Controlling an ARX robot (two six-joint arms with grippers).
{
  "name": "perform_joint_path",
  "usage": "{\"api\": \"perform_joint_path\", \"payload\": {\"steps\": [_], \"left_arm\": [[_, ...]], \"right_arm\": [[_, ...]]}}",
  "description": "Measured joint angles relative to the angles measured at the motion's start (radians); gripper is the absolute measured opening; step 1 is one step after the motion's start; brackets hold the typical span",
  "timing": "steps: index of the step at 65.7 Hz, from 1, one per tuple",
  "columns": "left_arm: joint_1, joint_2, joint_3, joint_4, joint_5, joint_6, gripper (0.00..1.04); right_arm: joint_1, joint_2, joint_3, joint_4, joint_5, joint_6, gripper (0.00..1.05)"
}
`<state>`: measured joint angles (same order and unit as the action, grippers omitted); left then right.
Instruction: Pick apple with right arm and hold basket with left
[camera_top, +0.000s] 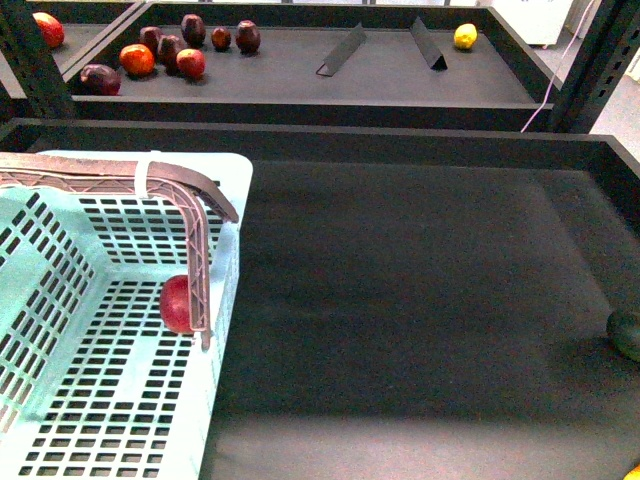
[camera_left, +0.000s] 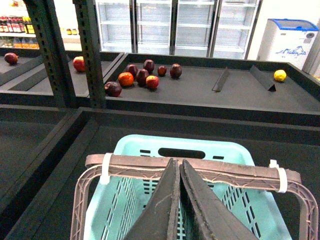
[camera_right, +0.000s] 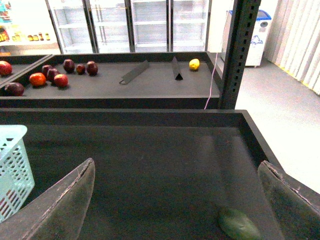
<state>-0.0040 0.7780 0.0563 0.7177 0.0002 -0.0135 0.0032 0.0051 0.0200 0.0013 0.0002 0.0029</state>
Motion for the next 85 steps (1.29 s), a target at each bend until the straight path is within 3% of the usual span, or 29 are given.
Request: {"api": "perform_joint_path", "payload": {"steps": [4, 54, 70, 76, 85], "left_arm": [[0.000, -0.016, -0.027, 0.014, 0.000, 0.001, 0.03], [0.000, -0.526, -0.042, -0.465, 0.000, 0.003, 0.03], [0.000, -0.600, -0.042, -0.540, 0.000, 0.003, 0.03], [0.000, -0.731, -0.042, -0.700, 0.000, 0.003, 0.03], [0.000, -0.771, -0.042, -0.715, 0.000, 0.003, 0.03]], "right_arm": [[0.000, 0.000, 0.000, 0.000, 0.000, 0.000, 0.96], [0.000, 0.000, 0.000, 0.000, 0.000, 0.000, 0.96], [0.000, 0.000, 0.000, 0.000, 0.000, 0.000, 0.96], [0.000, 0.000, 0.000, 0.000, 0.000, 0.000, 0.96], [0.000, 0.000, 0.000, 0.000, 0.000, 0.000, 0.96]]}}
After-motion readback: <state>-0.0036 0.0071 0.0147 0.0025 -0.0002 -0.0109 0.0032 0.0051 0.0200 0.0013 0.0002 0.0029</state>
